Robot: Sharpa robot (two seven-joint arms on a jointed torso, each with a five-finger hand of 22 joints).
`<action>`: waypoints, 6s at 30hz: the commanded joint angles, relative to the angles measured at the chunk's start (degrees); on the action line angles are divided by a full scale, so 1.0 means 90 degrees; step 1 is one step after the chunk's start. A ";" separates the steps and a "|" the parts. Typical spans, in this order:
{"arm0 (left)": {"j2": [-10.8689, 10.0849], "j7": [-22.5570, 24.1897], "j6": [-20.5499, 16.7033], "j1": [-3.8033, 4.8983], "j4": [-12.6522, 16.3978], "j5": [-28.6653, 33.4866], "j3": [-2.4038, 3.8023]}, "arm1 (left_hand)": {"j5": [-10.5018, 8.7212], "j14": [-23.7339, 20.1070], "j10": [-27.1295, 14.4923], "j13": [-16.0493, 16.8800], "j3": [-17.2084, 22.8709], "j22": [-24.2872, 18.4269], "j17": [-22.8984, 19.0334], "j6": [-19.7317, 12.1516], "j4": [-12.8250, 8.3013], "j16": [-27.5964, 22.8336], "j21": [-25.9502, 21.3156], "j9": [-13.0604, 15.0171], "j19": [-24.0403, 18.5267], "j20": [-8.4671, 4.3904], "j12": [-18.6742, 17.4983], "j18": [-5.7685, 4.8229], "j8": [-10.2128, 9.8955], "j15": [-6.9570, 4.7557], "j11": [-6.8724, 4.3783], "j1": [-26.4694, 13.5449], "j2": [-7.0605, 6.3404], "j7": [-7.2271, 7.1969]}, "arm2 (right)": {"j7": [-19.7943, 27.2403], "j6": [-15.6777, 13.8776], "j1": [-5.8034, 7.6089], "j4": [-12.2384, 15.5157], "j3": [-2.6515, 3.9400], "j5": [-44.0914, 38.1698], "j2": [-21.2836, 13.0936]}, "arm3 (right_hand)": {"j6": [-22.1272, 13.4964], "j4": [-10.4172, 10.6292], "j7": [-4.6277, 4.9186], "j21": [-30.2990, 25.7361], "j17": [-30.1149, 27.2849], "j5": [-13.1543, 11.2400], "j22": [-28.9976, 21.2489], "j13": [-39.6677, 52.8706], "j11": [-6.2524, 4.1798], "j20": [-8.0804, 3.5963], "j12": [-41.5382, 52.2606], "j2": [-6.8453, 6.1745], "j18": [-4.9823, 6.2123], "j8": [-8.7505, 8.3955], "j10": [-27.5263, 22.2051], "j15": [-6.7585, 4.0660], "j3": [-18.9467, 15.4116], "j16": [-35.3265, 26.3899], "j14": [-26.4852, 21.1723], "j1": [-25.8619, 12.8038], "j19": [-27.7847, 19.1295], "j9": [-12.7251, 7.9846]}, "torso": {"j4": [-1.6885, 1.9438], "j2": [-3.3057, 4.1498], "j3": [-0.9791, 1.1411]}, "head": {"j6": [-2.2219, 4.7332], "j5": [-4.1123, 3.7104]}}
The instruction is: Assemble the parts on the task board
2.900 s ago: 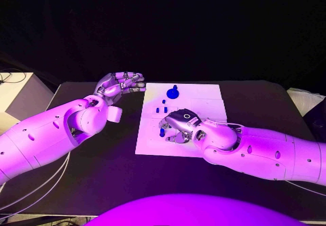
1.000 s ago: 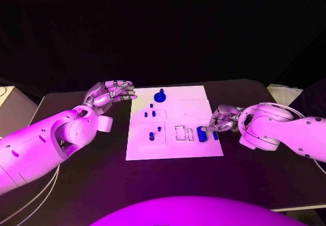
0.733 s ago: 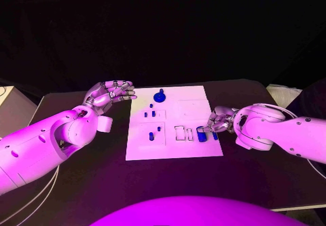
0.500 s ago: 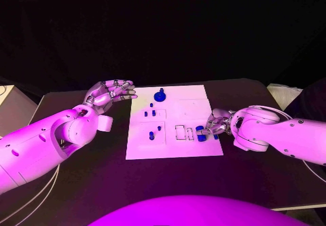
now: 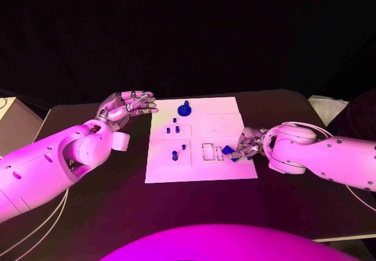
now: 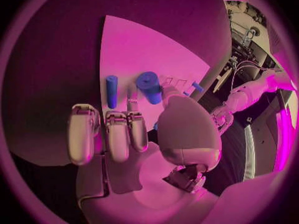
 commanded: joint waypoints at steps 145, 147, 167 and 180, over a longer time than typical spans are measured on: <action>-0.0041 -0.0032 0.0146 -0.0012 -0.0004 0.0004 0.0001 | 0.0004 -0.0102 -0.0048 -0.0028 -0.0034 -0.0048 0.0015 -0.0033 0.0103 -0.0055 -0.0102 -0.0031 0.0035 0.0010 -0.0103 0.0058 0.0016 0.0033 0.0043 0.0018 -0.0025 0.0030 | 0.0582 -0.0260 0.0320 0.0124 0.0074 0.0776 -0.0713 | -0.0200 -0.0034 0.0137 0.1048 0.1675 -0.0690 0.1645 0.1675 0.0089 0.0056 0.0293 0.0446 -0.0314 -0.0490 0.0673 0.0091 -0.0580 0.0174 0.0662 0.1586 0.0636 -0.0212 | -0.0033 -0.0012 -0.0014 | -0.0008 -0.0044; -0.0046 -0.0032 0.0142 -0.0013 -0.0006 0.0004 0.0001 | 0.0004 -0.0102 -0.0048 -0.0028 -0.0034 -0.0048 0.0015 -0.0033 0.0103 -0.0055 -0.0102 -0.0031 0.0035 0.0010 -0.0103 0.0058 0.0016 0.0033 0.0043 0.0018 -0.0025 0.0030 | 0.0460 -0.0091 0.0320 0.0098 0.0073 0.0587 -0.0793 | -0.0174 -0.0020 0.0134 0.1073 0.1675 -0.0706 0.1651 0.1675 0.0087 0.0056 0.0293 0.0408 -0.0318 -0.0498 0.0673 0.0090 -0.0572 0.0174 0.0662 0.1582 0.0640 -0.0216 | -0.0035 -0.0011 -0.0019 | -0.0008 -0.0066; -0.0059 -0.0045 0.0135 -0.0017 -0.0028 0.0004 0.0000 | 0.0003 -0.0107 -0.0049 -0.0028 -0.0036 -0.0055 0.0019 -0.0035 0.0106 -0.0058 -0.0113 -0.0034 0.0039 0.0012 -0.0110 0.0059 0.0018 0.0034 0.0043 0.0030 -0.0026 0.0029 | 0.0101 0.0096 0.0168 0.0186 0.0052 -0.0317 -0.0782 | 0.0047 0.0023 0.0080 0.1094 0.1675 -0.0602 0.1656 0.1675 0.0044 0.0036 0.0293 0.0276 -0.0322 -0.0507 0.0673 0.0058 -0.0403 0.0174 0.0662 0.1190 0.0642 -0.0183 | -0.0011 -0.0006 -0.0024 | -0.0008 -0.0121; -0.0072 -0.0053 0.0135 -0.0017 -0.0026 0.0004 -0.0001 | 0.0003 -0.0107 -0.0049 -0.0028 -0.0036 -0.0055 0.0019 -0.0035 0.0106 -0.0058 -0.0113 -0.0034 0.0039 0.0012 -0.0110 0.0059 0.0018 0.0034 0.0043 0.0030 -0.0026 0.0029 | 0.0078 0.0067 0.0018 0.0007 0.0044 -0.0327 -0.0591 | 0.0113 -0.0018 0.0037 0.1082 0.1675 -0.0581 0.1653 0.1675 0.0008 0.0017 0.0293 0.0354 -0.0319 -0.0482 0.0673 0.0029 -0.0218 0.0174 0.0662 0.1253 0.0640 -0.0138 | -0.0025 -0.0004 -0.0020 | -0.0008 -0.0102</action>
